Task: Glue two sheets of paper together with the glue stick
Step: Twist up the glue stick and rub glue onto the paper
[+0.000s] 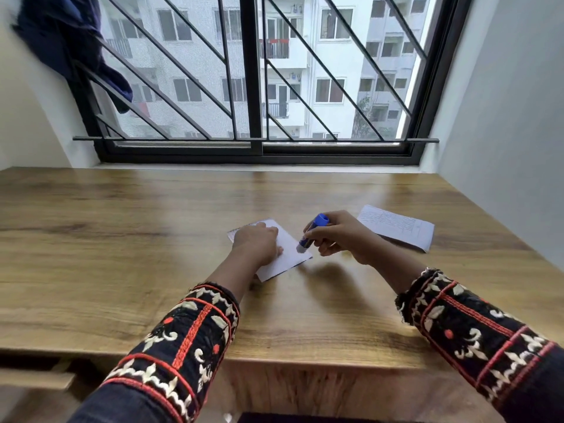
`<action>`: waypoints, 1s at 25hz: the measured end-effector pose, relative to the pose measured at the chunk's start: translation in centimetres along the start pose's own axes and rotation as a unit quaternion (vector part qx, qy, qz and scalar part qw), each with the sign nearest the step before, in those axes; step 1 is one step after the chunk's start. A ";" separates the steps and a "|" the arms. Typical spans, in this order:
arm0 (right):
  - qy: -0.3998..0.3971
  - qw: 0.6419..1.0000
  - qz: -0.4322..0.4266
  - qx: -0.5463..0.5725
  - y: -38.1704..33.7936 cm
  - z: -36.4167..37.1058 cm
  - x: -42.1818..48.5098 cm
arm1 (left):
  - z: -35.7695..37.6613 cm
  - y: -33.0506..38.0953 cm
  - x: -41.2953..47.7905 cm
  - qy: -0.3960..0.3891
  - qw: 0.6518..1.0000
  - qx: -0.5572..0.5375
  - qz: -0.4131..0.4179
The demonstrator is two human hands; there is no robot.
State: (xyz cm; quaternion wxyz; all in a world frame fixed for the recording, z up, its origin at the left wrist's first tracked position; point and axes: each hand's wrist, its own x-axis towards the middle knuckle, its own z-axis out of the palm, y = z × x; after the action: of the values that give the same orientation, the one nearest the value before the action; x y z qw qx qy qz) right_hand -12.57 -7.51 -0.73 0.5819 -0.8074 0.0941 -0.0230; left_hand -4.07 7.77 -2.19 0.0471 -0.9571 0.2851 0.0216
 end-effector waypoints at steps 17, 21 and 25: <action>0.093 0.992 -0.007 0.091 0.2 -1.0 1.8 | -0.1 -0.8 -1.5 0.039 0.988 -0.130 0.077; 0.097 0.994 -0.005 0.050 -0.1 -0.6 3.7 | 0.3 -0.9 -0.9 0.034 0.988 -0.138 0.066; 0.083 0.996 -0.010 0.022 -0.7 -0.2 5.7 | 0.4 -0.9 -0.4 0.049 0.985 -0.151 0.062</action>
State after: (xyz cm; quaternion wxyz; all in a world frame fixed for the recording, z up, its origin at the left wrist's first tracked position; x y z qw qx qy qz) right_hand -6.89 -8.53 -0.45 0.5892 -0.7910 0.1330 -0.0976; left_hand -3.88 8.76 -2.50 -0.1133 -0.9336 0.3392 0.0206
